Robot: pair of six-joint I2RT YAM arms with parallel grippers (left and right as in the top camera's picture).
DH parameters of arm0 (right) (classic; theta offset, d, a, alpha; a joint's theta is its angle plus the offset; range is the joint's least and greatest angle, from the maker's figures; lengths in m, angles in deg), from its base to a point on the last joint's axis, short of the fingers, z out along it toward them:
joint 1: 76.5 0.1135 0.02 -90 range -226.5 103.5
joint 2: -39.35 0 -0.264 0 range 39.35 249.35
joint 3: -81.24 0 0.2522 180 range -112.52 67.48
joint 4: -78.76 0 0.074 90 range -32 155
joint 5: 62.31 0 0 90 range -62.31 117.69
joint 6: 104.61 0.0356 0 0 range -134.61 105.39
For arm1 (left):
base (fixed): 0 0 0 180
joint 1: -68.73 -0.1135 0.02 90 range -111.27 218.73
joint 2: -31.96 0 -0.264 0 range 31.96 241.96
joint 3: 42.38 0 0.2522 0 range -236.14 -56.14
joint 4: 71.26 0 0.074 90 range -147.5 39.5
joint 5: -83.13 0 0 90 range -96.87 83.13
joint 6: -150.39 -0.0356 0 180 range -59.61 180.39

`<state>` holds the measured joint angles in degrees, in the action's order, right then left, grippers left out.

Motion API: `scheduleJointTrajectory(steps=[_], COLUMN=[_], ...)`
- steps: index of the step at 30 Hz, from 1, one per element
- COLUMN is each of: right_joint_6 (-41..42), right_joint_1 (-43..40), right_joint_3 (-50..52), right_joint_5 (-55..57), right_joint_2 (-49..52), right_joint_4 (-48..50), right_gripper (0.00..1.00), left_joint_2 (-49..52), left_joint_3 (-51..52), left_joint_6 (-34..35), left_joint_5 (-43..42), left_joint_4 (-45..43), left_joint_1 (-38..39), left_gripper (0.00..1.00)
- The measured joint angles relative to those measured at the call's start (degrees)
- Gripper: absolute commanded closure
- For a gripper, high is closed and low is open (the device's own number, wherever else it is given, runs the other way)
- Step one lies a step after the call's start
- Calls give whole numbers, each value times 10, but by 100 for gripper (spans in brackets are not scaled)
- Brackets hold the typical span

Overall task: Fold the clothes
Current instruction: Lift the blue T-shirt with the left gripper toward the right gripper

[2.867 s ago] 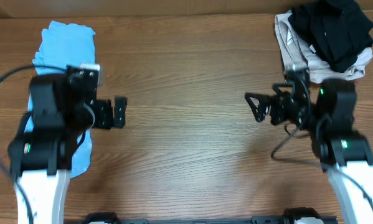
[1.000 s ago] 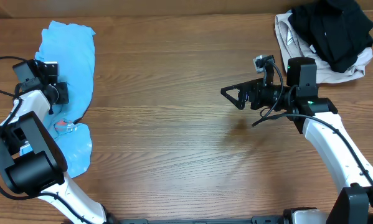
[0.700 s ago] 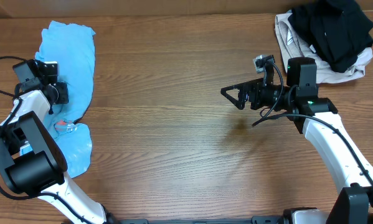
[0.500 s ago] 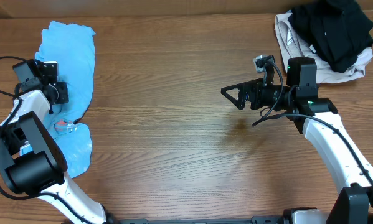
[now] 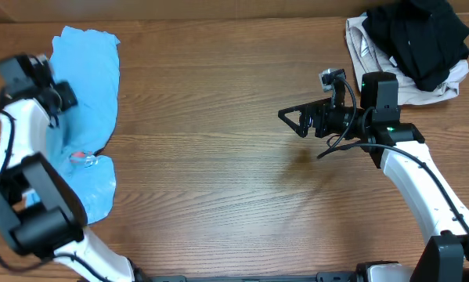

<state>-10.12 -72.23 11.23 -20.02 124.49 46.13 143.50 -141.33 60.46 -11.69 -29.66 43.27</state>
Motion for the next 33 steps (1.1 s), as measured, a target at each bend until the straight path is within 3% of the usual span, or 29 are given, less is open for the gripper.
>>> scheduleJointTrajectory(steps=[7, 13, 23, 33], right_joint_6=[0, 0, 12, 106], right_joint_1=[0, 0, 1, 34], right_joint_3=[0, 0, 0, 0], right_joint_5=[0, 1, 1, 3], right_joint_2=[0, 0, 0, 0], right_joint_4=[-1, -27, -38, 73], right_gripper=[1, 4, 5, 7], left_joint_2=[-135, -222, -256, -279], left_joint_3=[-113, -125, -125, -125], left_joint_6=[35, 43, 70, 95], left_joint_5=[-79, -113, -126, -127], left_joint_4=[48, 20, -49, -57], left_joint_1=[61, 156, 218, 271], left_gripper=[96, 96, 96, 96])
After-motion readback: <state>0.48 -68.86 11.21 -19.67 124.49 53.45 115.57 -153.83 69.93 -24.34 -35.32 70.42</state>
